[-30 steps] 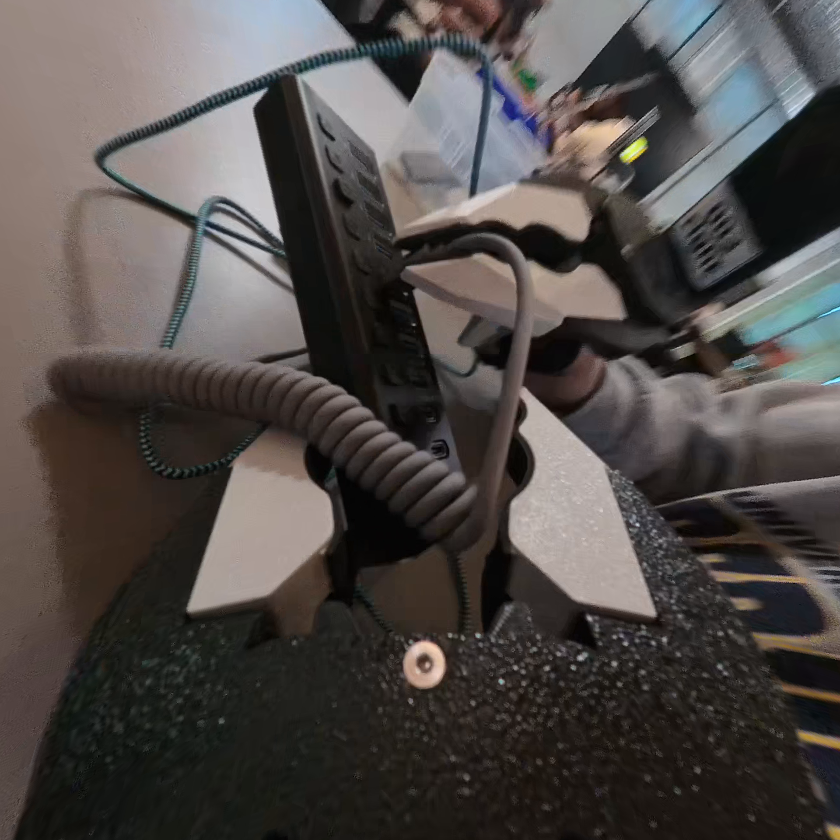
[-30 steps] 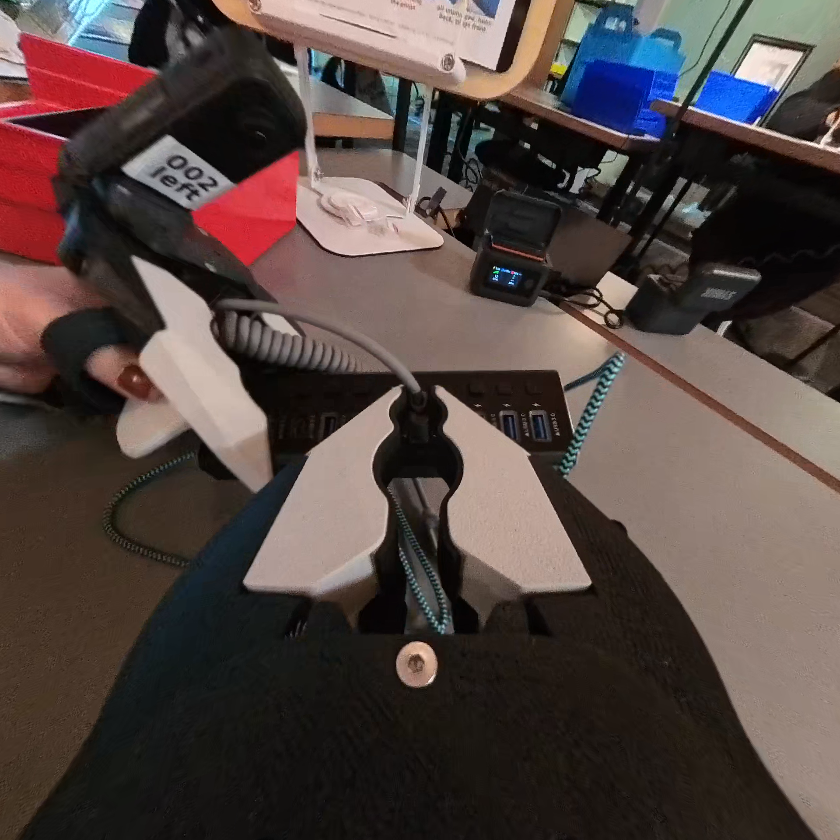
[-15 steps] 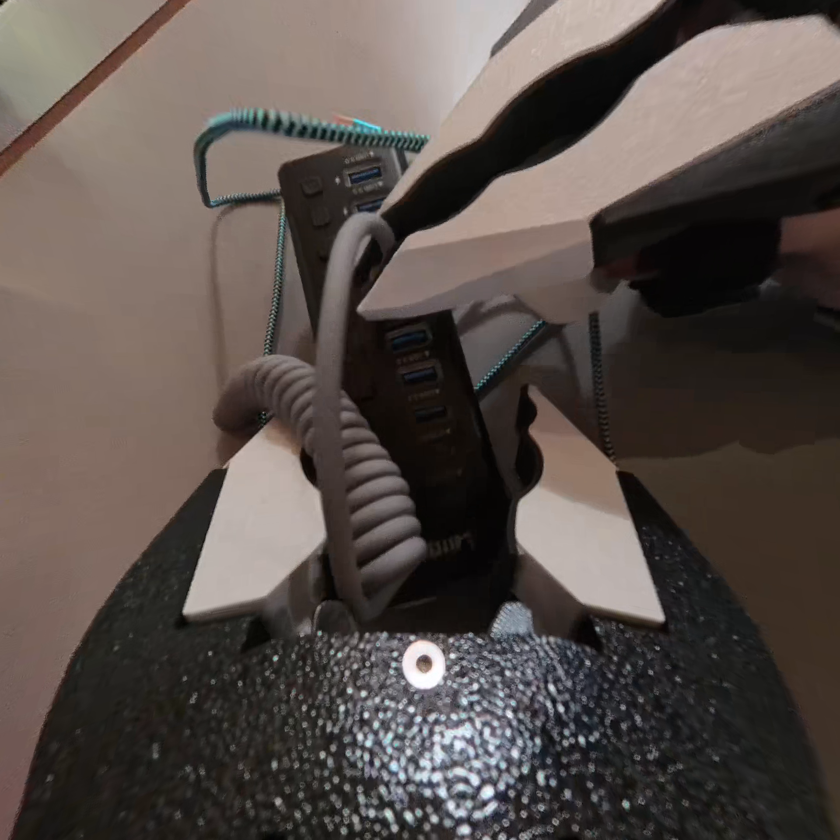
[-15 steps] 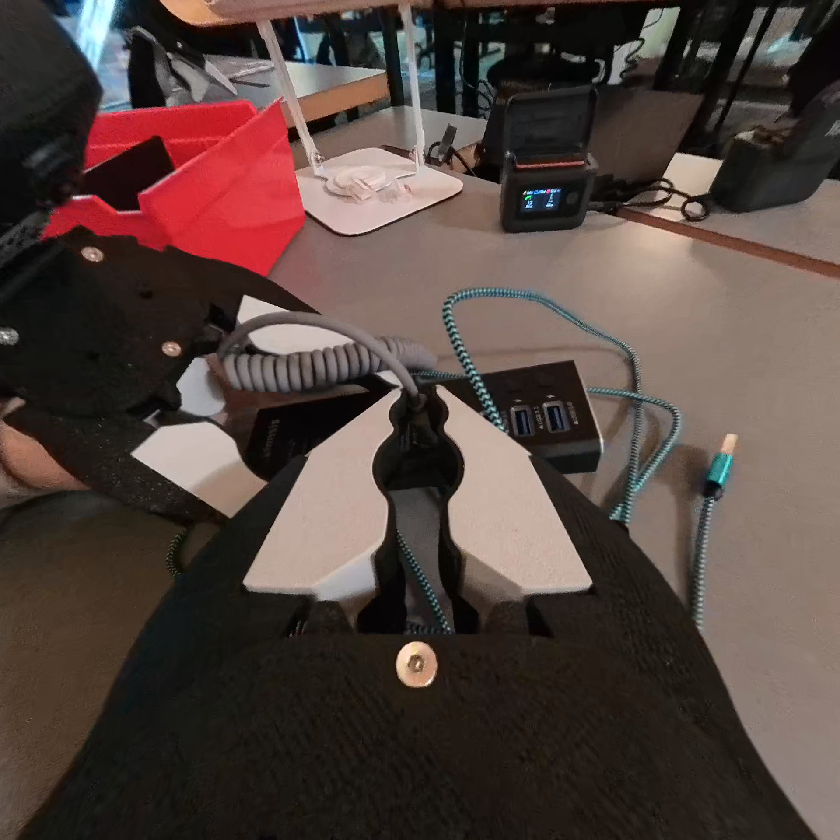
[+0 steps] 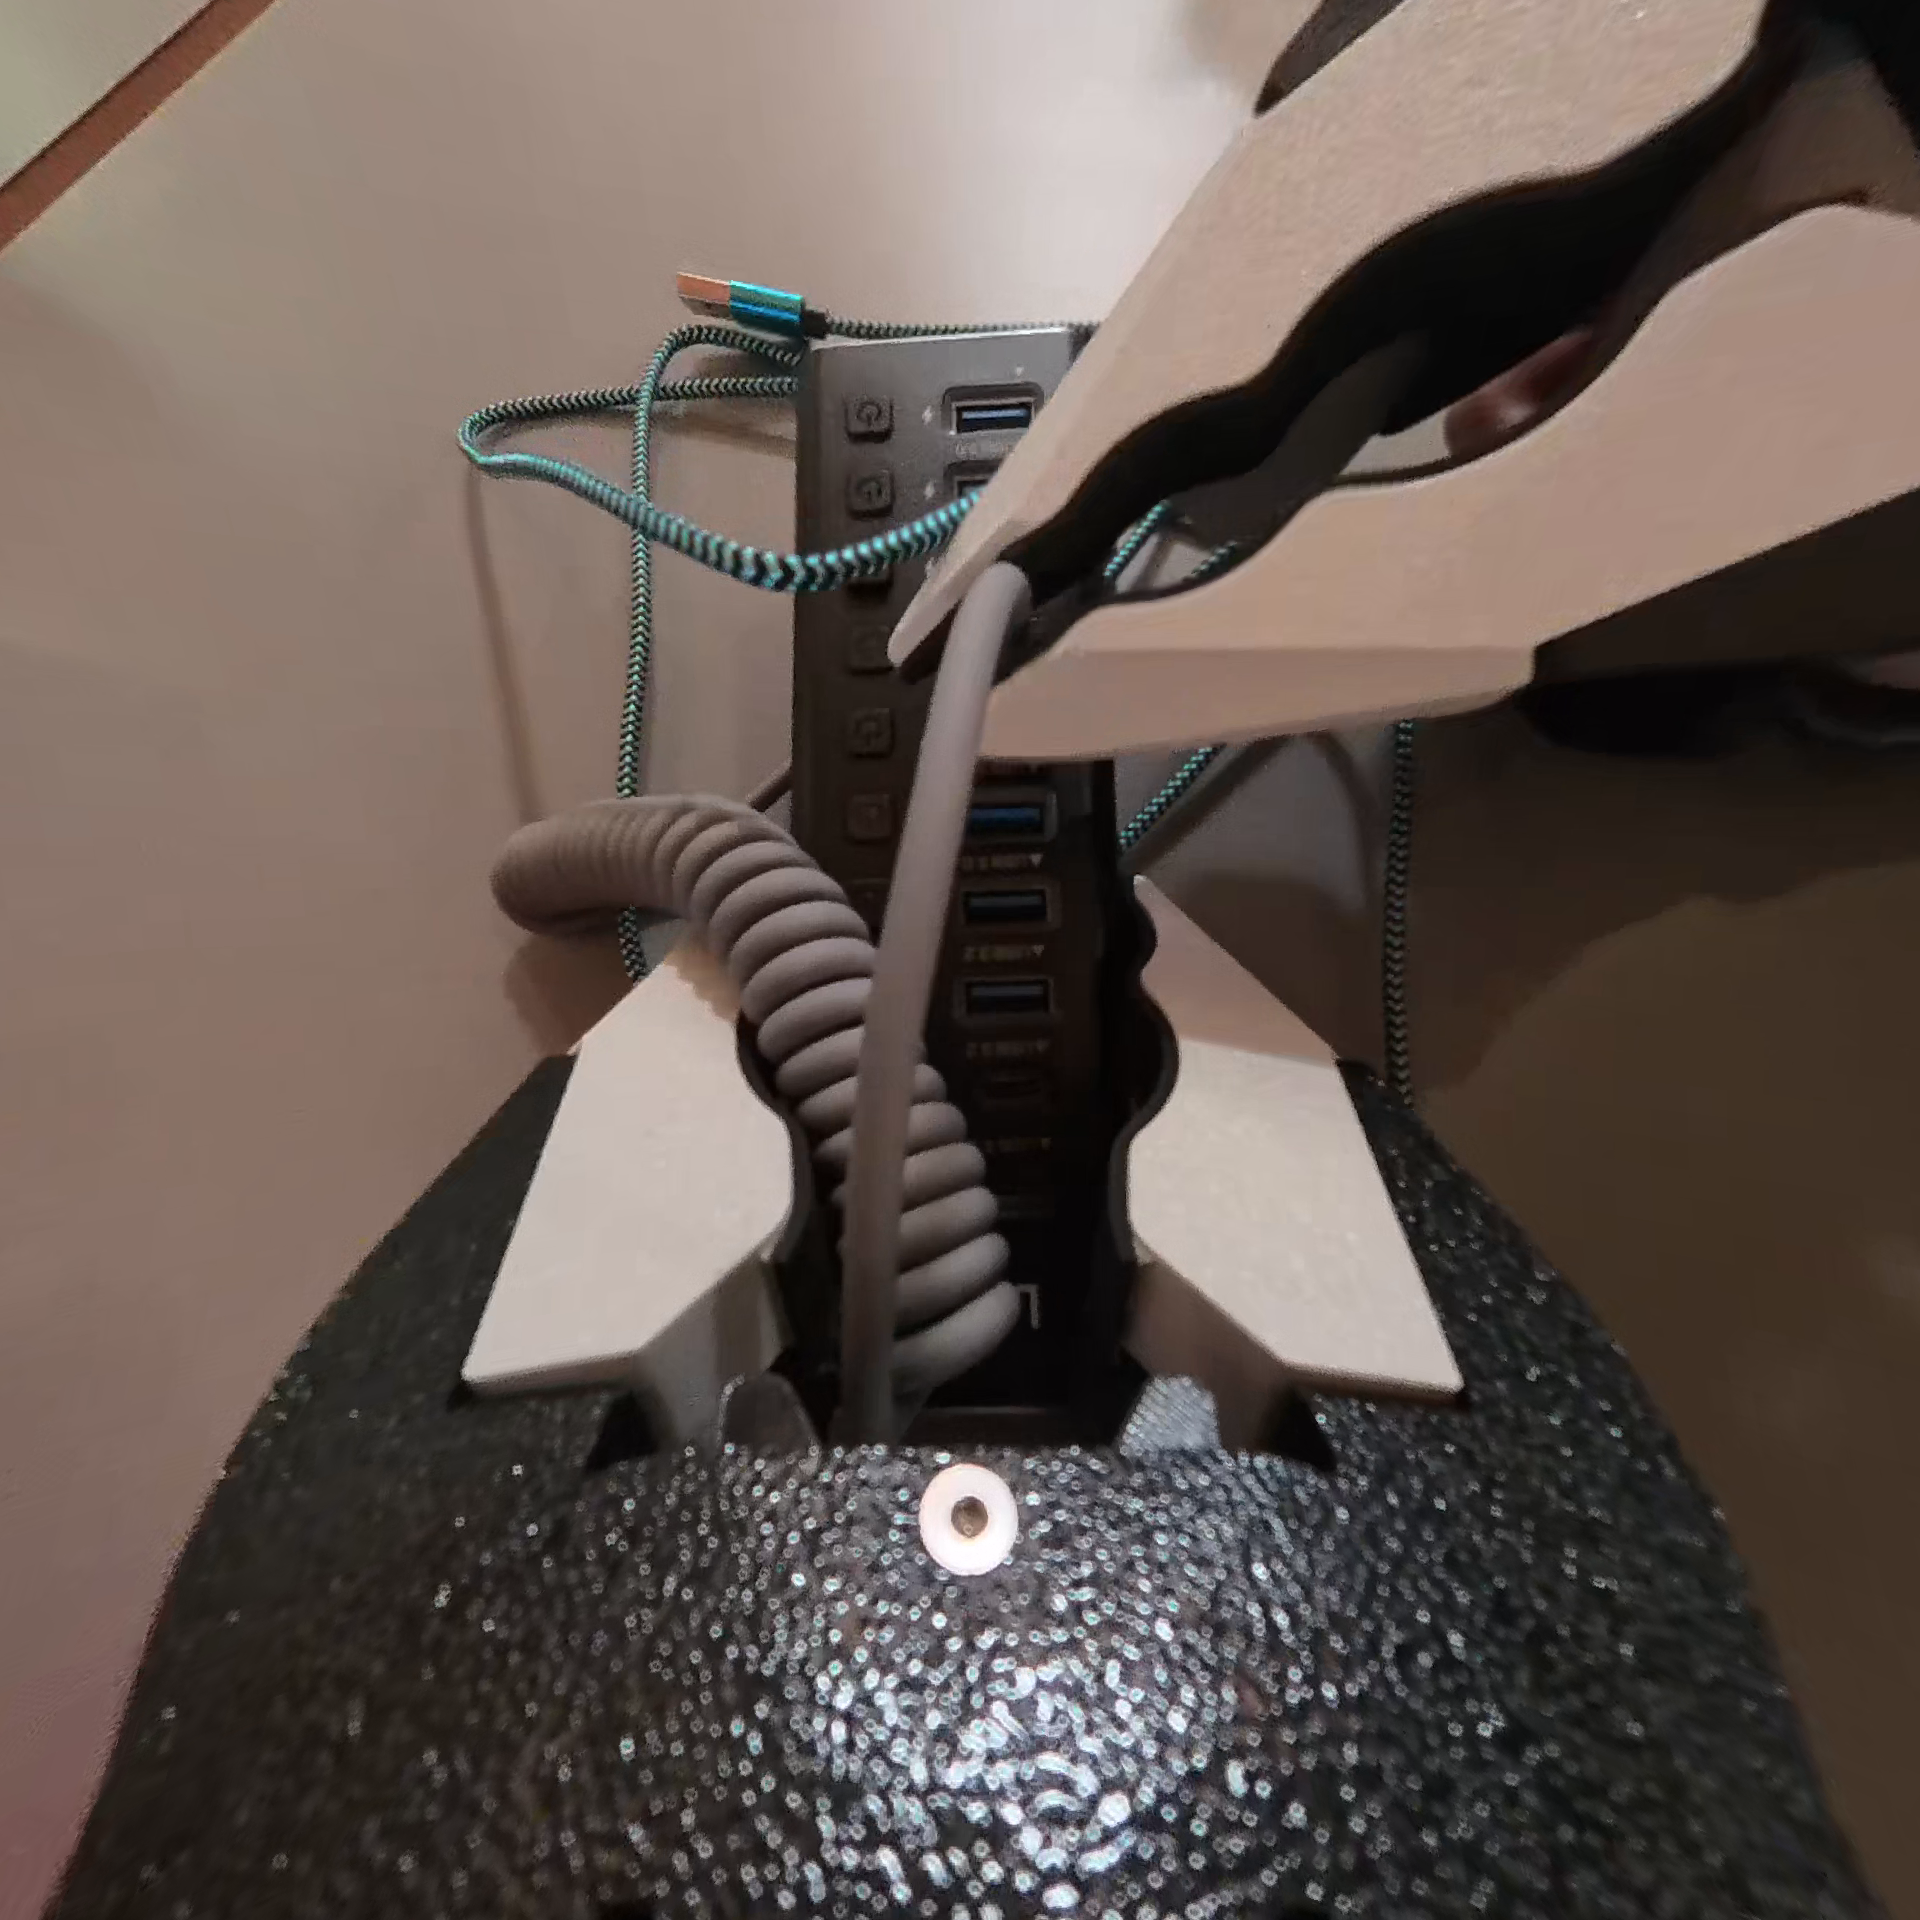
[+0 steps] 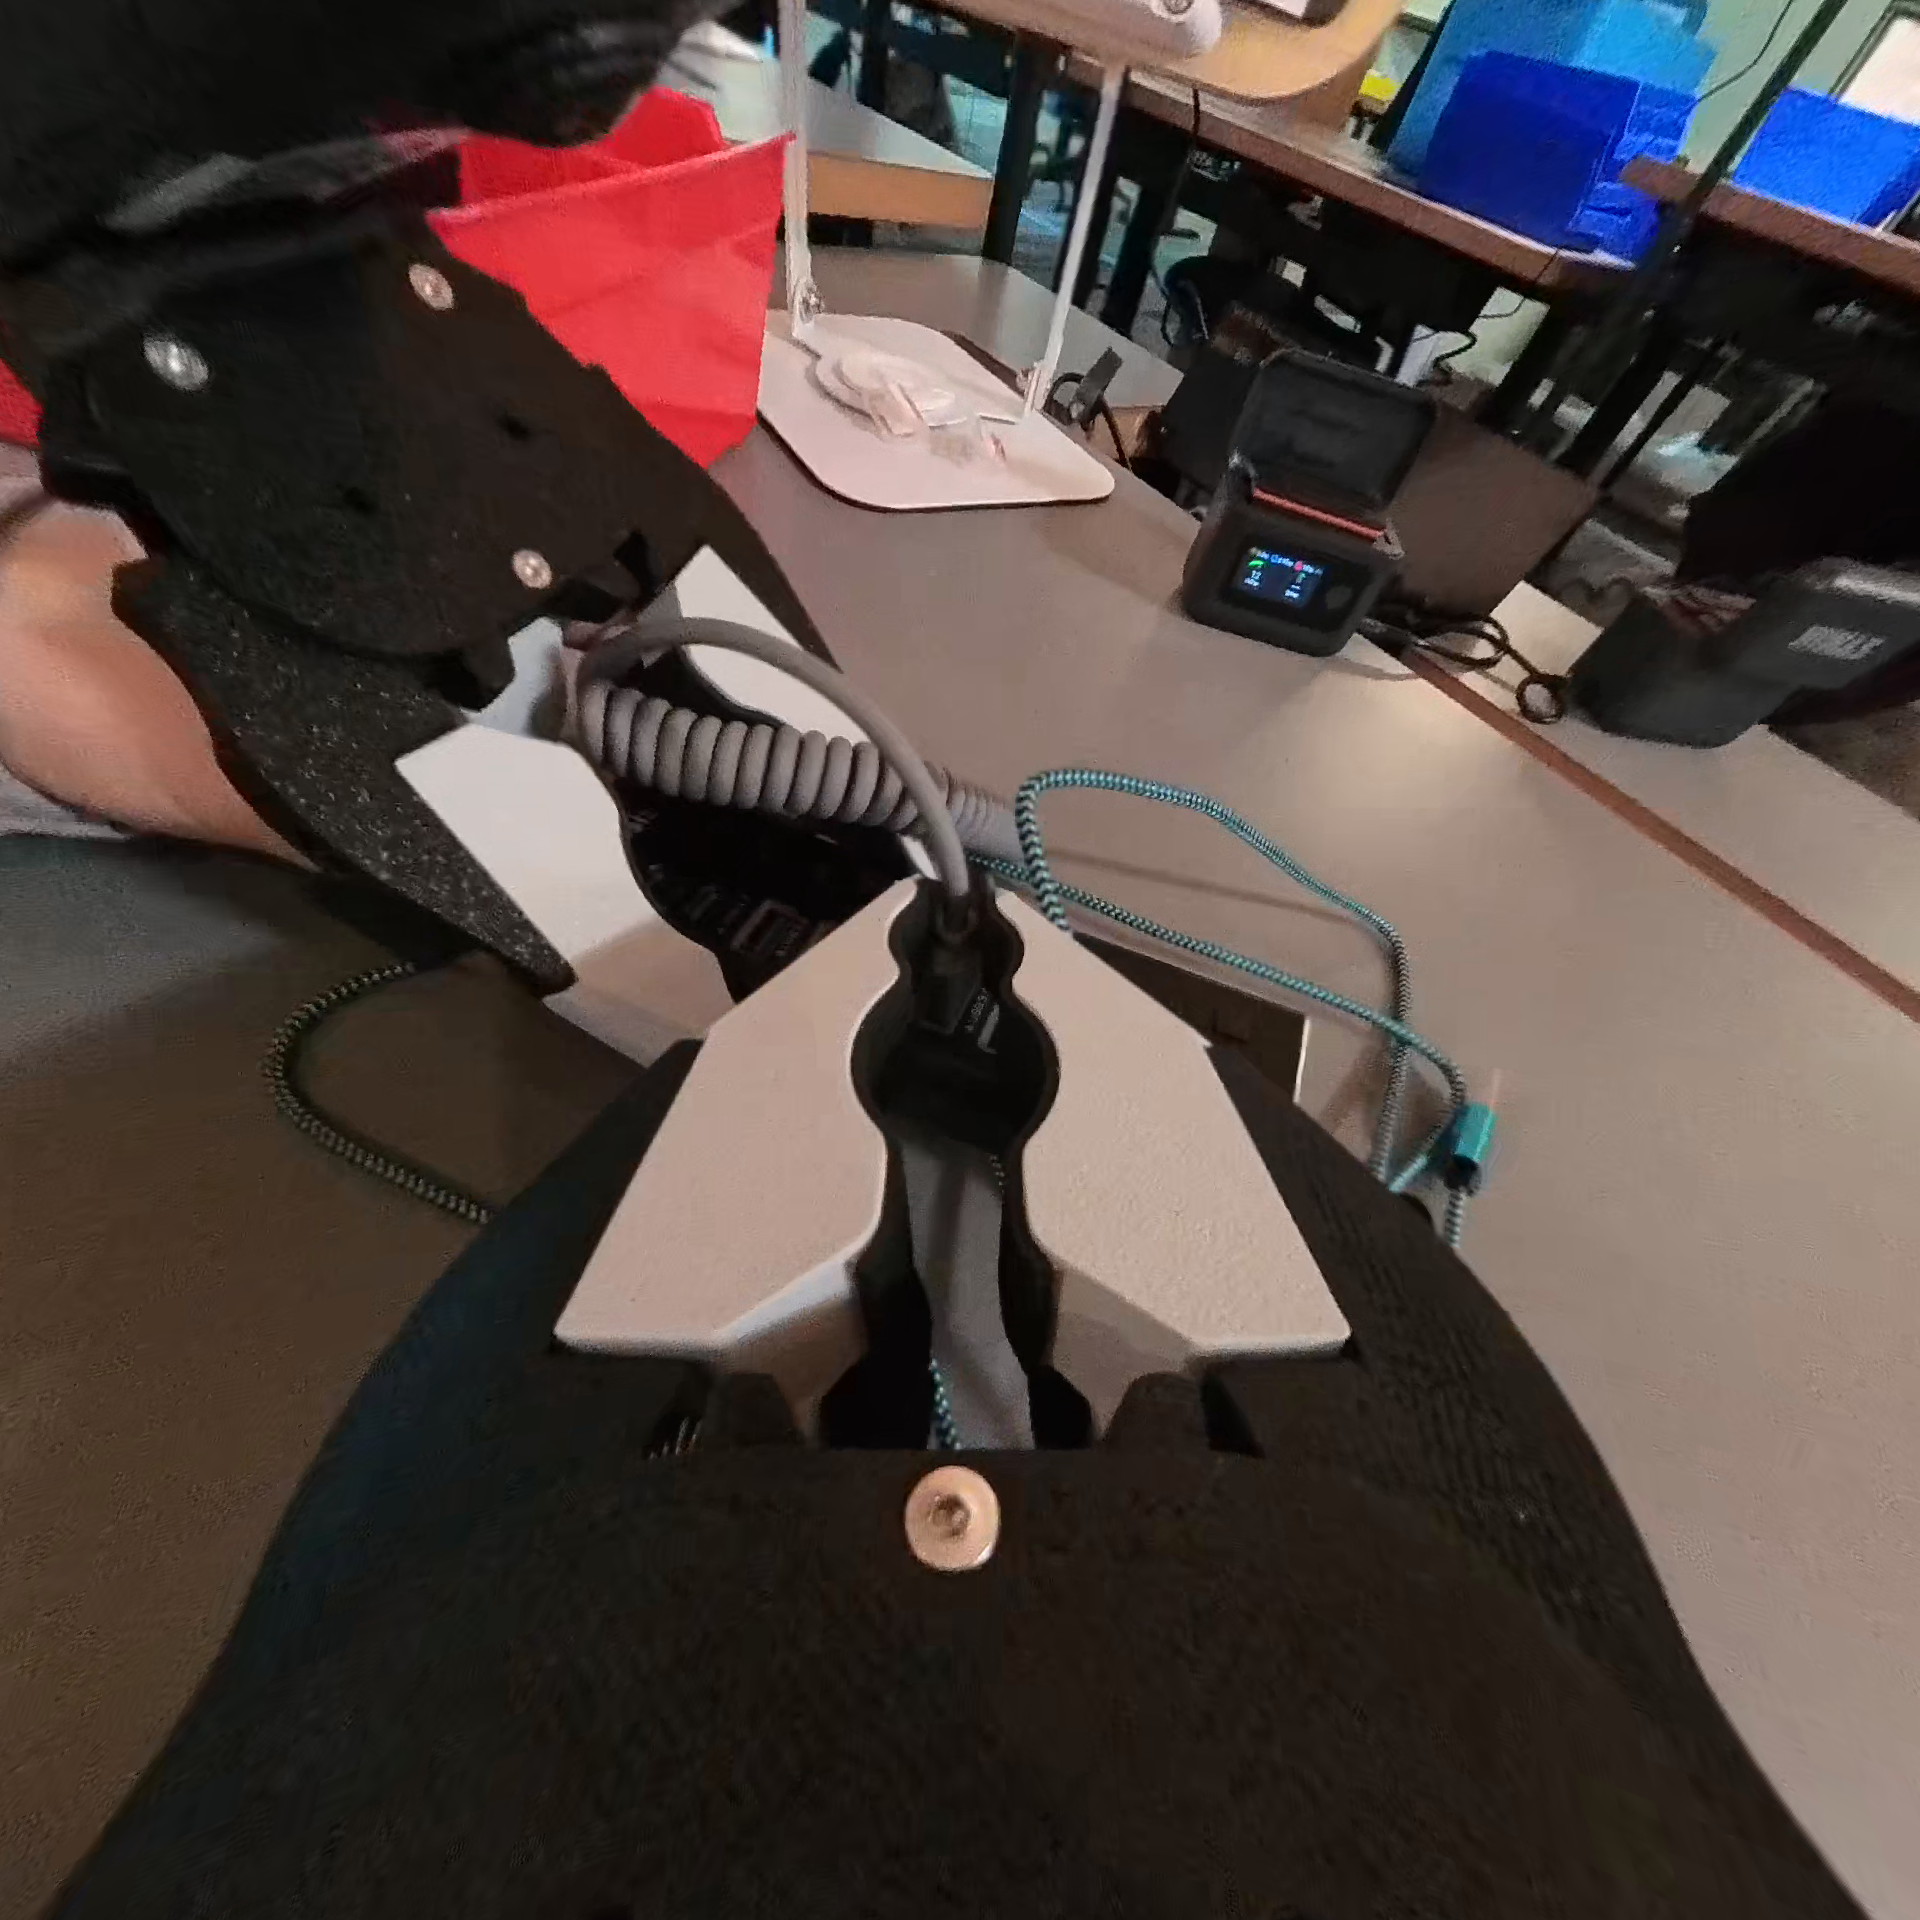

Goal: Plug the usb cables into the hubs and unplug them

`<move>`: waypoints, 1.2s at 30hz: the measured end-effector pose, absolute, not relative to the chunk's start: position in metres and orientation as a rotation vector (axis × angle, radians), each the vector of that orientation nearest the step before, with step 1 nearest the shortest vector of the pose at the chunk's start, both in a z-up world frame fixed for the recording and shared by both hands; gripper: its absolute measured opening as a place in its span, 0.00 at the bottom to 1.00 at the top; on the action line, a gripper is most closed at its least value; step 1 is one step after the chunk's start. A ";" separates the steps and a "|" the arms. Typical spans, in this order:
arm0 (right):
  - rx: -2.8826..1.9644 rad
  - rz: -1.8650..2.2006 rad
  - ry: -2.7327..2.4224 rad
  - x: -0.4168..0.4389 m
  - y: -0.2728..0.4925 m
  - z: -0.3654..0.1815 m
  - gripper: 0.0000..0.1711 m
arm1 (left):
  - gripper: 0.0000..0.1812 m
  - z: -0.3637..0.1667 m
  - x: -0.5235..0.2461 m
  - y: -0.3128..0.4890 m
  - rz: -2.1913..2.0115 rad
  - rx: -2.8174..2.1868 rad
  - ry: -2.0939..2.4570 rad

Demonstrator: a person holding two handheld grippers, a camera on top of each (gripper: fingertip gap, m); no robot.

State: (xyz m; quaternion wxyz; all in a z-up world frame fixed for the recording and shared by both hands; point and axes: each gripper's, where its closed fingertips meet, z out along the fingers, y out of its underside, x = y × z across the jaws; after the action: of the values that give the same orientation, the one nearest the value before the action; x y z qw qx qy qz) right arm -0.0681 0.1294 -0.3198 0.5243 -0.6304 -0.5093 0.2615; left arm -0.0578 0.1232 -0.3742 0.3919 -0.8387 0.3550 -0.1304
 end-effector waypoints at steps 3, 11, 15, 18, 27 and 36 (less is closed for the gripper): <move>-1.542 0.704 -1.180 -0.068 0.131 -0.318 0.03 | 0.33 -0.374 -0.055 0.124 -0.376 -2.137 0.865; -1.534 0.698 -1.179 -0.070 0.133 -0.315 0.02 | 0.33 -0.373 -0.055 0.124 -0.395 -2.141 0.844; -1.431 0.420 -1.280 -0.071 0.133 -0.316 0.02 | 0.33 -0.373 -0.054 0.124 -0.407 -2.147 0.833; -1.384 0.312 -1.308 -0.074 0.133 -0.314 0.01 | 0.33 -0.373 -0.056 0.124 -0.426 -2.153 0.811; -1.413 0.390 -1.257 -0.073 0.131 -0.311 0.00 | 0.33 -0.372 -0.054 0.124 -0.431 -2.148 0.815; -1.391 0.379 -1.275 -0.074 0.131 -0.308 0.00 | 0.33 -0.372 -0.054 0.125 -0.434 -2.147 0.807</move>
State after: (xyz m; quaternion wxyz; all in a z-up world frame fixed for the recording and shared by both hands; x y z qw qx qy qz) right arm -0.0741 0.1314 -0.3084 0.5715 -0.5931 -0.5437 0.1617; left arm -0.0542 0.1250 -0.3723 0.3930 -0.8458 0.3178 -0.1709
